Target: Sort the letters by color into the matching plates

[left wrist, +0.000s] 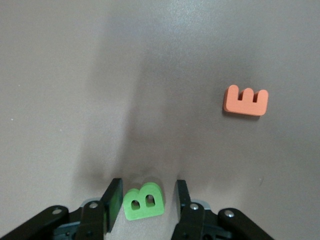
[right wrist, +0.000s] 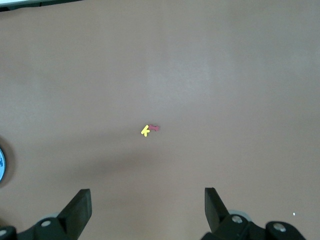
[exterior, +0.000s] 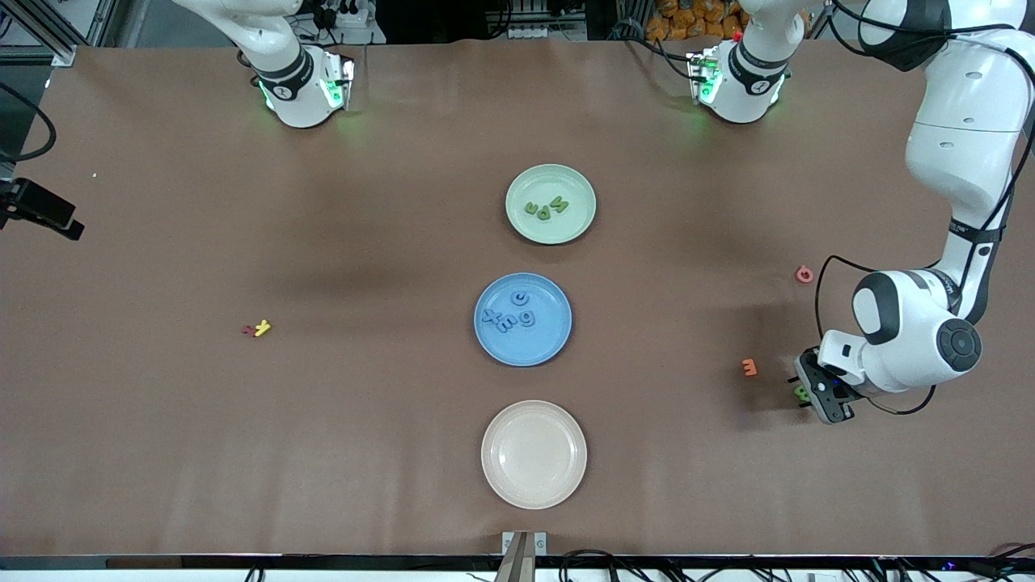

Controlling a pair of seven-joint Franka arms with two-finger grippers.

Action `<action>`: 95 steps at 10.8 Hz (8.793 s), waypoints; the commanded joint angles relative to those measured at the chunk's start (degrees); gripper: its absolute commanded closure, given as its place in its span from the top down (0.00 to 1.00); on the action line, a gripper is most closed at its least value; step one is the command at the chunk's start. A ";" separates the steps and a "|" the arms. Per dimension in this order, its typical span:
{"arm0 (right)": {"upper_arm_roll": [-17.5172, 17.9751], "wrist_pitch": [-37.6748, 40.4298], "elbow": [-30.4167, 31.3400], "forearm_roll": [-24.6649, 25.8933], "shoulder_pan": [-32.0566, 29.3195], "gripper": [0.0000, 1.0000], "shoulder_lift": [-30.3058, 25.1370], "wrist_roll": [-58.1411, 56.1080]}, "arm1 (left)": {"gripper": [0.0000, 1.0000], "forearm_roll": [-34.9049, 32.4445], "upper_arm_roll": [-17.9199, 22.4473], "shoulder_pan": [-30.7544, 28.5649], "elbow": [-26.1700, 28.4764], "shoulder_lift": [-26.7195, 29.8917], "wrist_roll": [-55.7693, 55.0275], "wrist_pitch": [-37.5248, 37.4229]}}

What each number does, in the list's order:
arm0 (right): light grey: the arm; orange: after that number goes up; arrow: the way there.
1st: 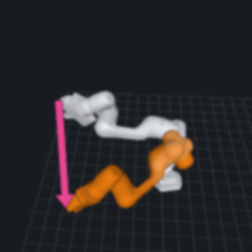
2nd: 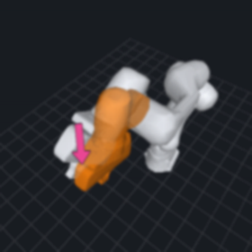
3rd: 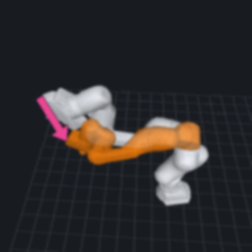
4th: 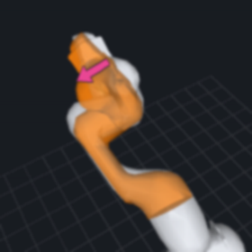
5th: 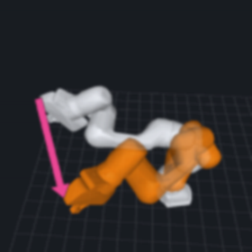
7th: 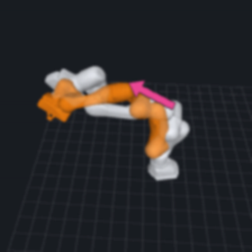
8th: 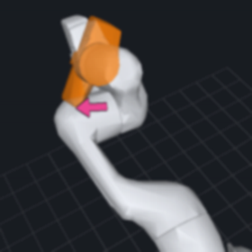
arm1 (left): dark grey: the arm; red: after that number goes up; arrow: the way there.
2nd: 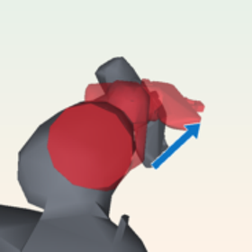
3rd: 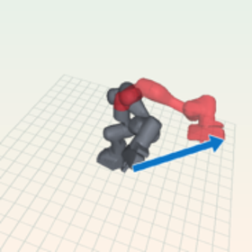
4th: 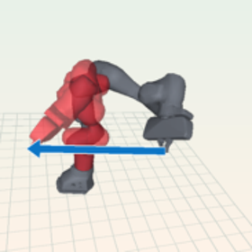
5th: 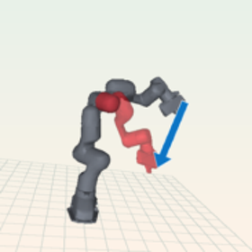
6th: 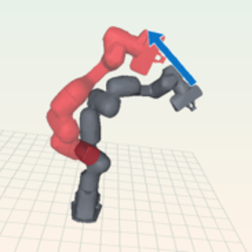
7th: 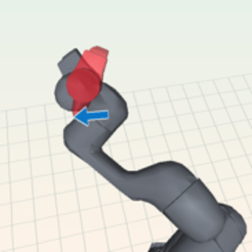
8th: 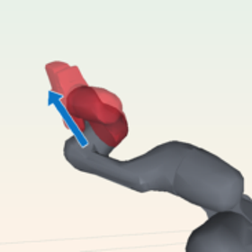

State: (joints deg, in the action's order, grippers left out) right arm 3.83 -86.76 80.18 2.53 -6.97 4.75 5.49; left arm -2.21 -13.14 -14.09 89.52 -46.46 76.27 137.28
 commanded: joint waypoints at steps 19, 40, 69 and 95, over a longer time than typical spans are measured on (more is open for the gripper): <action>-4.89 -2.80 1.39 -0.42 3.90 1.00 0.08 1.20 | 0.00 4.92 -1.63 8.01 4.16 11.46 -32.90 -12.83; -4.80 -3.42 1.47 -0.07 4.33 1.00 1.22 1.19 | 0.00 5.99 -31.77 28.15 39.94 29.50 -129.54 3.60; -4.53 -5.26 1.56 -1.66 4.68 1.00 1.66 1.28 | 1.00 0.02 3.21 12.35 -0.11 38.37 -87.26 -43.31; -4.53 -5.26 1.83 -1.57 4.68 1.00 1.75 1.28 | 1.00 1.07 3.65 9.43 -2.42 45.58 -89.11 -44.30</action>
State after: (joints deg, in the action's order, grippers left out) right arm -0.76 -91.77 81.88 1.42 -2.25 6.60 6.09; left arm -1.01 -9.78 -4.80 85.64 -2.26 -13.82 92.17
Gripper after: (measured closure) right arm 0.000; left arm 0.000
